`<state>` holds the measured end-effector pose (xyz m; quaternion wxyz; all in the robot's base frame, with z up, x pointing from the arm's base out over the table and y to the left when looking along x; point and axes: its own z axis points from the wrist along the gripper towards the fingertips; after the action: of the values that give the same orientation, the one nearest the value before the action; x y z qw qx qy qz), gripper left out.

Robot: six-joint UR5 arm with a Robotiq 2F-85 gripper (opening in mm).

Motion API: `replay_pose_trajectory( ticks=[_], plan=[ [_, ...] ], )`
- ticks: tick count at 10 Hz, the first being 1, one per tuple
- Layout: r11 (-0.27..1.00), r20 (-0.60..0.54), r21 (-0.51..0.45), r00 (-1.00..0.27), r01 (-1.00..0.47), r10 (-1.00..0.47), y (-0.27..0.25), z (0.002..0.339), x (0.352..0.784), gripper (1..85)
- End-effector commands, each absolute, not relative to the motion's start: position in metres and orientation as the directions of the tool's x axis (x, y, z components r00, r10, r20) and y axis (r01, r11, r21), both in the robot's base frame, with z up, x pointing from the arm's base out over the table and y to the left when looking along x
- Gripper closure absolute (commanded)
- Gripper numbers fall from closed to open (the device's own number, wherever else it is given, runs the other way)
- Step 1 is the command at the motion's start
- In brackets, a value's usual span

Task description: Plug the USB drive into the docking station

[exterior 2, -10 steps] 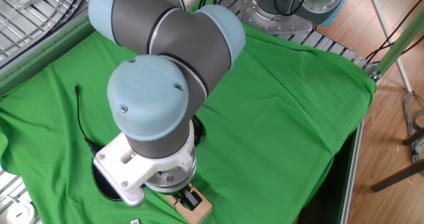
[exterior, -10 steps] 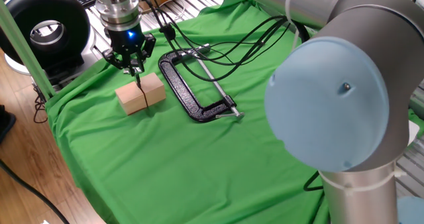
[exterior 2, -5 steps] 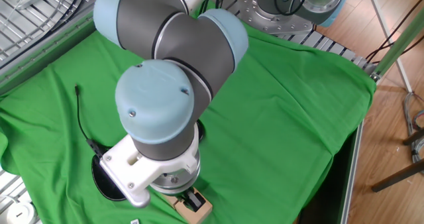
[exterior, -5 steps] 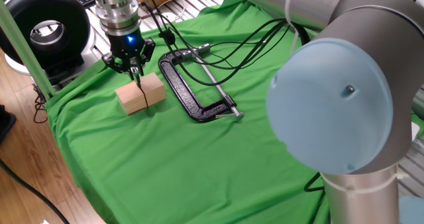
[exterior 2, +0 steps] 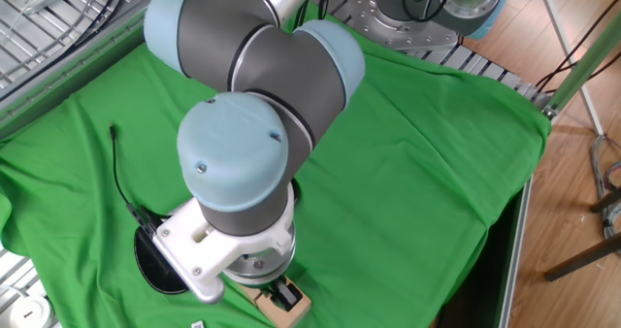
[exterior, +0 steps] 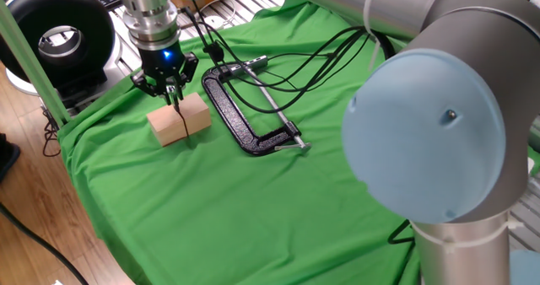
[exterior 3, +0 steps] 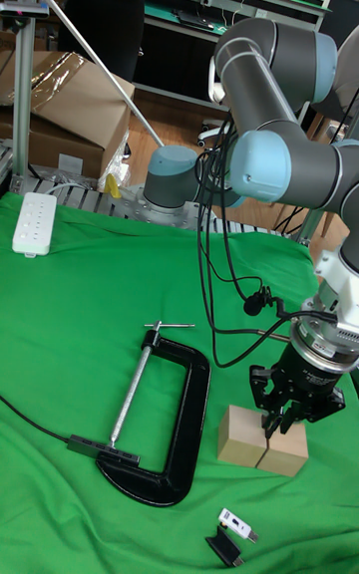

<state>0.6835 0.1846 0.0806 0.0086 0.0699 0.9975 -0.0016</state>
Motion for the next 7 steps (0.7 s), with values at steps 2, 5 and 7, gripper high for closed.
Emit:
replay_pose_trajectory(
  ticks=[2,5,7],
  plan=[
    [0.991,-0.019,0.034,-0.991,0.132,0.133,0.1875,0.0751,0.6841,56.0],
    [0.99,-0.016,0.046,-0.991,0.132,0.133,0.1898,0.0752,0.6832,56.0],
    [0.991,-0.015,0.031,-0.991,0.134,0.134,0.1855,0.0753,0.6823,56.7]
  ],
)
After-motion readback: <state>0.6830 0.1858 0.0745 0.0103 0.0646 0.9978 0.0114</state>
